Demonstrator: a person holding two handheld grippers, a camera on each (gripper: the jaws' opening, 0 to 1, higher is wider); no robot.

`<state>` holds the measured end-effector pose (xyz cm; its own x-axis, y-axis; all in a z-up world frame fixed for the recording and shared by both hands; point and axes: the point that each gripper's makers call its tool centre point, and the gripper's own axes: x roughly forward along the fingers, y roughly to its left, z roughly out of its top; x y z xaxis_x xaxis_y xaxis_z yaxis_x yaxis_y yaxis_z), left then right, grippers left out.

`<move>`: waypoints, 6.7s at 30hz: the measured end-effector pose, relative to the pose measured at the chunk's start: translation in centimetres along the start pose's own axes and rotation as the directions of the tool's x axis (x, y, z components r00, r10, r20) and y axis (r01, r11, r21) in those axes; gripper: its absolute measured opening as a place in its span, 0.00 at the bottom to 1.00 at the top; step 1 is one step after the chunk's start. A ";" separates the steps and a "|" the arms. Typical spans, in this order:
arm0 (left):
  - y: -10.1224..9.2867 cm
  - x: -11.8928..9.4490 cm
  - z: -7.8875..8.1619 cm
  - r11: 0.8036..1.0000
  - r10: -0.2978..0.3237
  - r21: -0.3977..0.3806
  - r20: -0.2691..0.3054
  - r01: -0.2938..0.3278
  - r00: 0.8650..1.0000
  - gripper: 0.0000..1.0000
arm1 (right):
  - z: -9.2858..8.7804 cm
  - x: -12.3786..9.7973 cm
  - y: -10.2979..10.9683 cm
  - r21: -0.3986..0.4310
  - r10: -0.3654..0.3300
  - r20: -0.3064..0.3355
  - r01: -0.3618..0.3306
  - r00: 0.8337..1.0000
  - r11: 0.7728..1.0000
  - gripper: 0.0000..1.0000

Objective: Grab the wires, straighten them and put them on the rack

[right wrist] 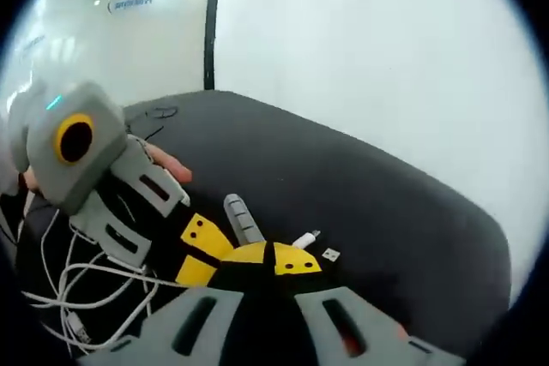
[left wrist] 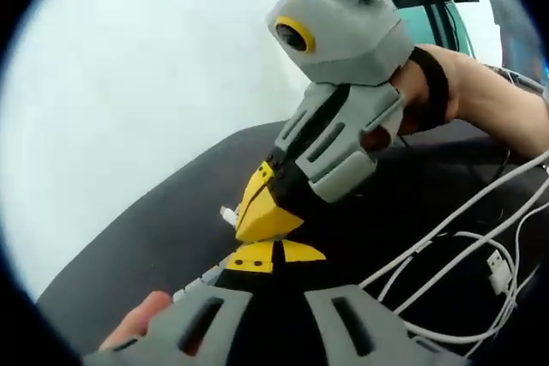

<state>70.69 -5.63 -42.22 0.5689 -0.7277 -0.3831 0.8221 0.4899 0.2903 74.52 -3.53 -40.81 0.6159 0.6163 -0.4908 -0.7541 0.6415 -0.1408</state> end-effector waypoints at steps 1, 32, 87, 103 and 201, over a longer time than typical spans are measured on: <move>0.0 0.0 0.0 1.000 -0.002 -0.005 0.001 0.002 1.000 0.02 | 0.0 0.1 0.0 0.003 0.000 0.000 0.000 1.000 1.000 0.00; -0.2 0.2 -0.1 0.999 -0.021 -0.047 0.010 0.022 1.000 0.01 | -1.0 0.5 -0.4 -0.115 -0.049 -0.174 0.029 0.983 0.993 0.00; 1.4 -2.3 2.7 0.980 -0.019 -0.198 0.099 0.038 0.995 0.17 | 4.5 -4.7 -3.3 0.185 -0.008 0.154 -0.020 0.988 0.982 0.00; 19.2 -13.8 5.7 0.797 0.487 -0.565 0.395 -0.212 0.779 0.26 | -0.5 -0.4 -0.6 -0.005 -0.079 -0.148 0.079 0.986 0.997 0.00; 22.7 -19.5 5.9 0.767 0.595 0.089 0.272 -0.635 0.757 0.40 | 6.8 -8.0 0.2 0.038 -0.327 0.506 0.359 0.798 0.933 0.05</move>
<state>78.09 16.85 -23.03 0.9130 -0.3897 0.1209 0.2674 0.7952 0.5442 71.03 -5.21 -31.06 0.8537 0.5130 0.0899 -0.4738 0.8367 -0.2747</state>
